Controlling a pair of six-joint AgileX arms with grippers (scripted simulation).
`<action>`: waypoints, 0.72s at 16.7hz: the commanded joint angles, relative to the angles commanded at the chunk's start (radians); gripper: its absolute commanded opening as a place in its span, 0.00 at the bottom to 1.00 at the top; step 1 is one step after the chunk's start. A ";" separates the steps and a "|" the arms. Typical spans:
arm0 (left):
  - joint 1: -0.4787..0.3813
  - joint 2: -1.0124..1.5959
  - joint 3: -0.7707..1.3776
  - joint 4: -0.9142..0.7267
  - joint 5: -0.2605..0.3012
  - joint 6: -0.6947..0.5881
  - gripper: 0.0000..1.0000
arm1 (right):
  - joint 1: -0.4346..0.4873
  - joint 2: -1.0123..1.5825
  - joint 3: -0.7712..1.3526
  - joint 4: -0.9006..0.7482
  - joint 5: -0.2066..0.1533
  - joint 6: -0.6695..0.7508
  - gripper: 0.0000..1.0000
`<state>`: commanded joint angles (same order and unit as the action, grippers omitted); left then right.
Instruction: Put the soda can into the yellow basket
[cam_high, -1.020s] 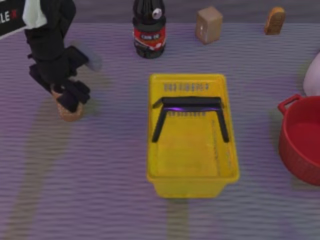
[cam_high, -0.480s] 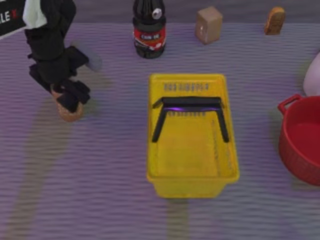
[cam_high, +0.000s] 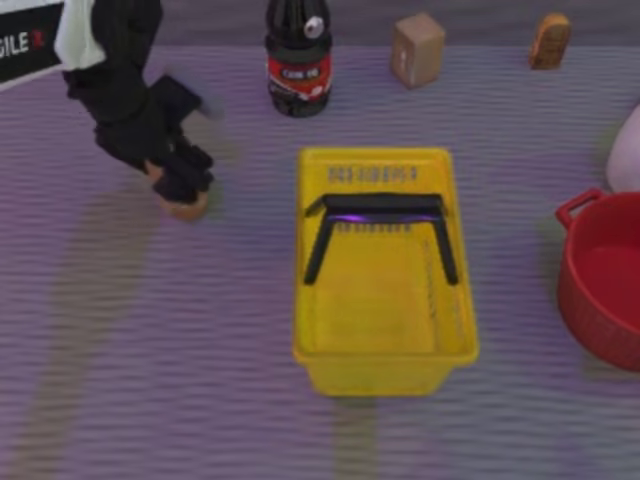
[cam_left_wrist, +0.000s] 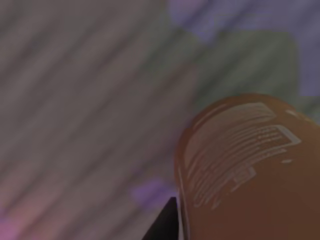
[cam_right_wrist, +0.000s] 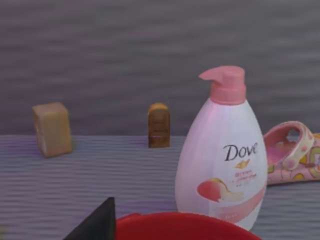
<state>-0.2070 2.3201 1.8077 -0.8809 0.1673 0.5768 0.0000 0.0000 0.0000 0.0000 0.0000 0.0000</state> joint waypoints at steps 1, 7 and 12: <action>-0.006 -0.007 -0.022 0.072 0.050 -0.023 0.00 | 0.000 0.000 0.000 0.000 0.000 0.000 1.00; -0.049 -0.058 -0.198 0.651 0.424 -0.210 0.00 | 0.000 0.000 0.000 0.000 0.000 0.000 1.00; -0.085 -0.129 -0.375 1.166 0.756 -0.382 0.00 | 0.000 0.000 0.000 0.000 0.000 0.000 1.00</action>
<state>-0.2924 2.1909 1.4332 0.2848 0.9237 0.1948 0.0000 0.0000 0.0000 0.0000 0.0000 0.0000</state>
